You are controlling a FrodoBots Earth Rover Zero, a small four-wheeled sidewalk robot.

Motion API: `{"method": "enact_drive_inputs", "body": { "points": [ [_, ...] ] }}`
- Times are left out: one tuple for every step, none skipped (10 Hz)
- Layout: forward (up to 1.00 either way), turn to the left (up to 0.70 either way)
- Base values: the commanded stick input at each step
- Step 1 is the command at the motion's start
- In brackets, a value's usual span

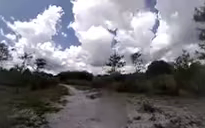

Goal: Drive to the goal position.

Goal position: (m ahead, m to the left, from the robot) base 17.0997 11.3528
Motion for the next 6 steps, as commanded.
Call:
{"method": "enact_drive_inputs", "body": {
  "points": [
    [0.70, 0.00],
    [0.70, 0.00],
    [0.70, 0.00],
    [0.70, 0.00],
    [0.70, 0.29],
    [0.70, 0.35]
  ]
}}
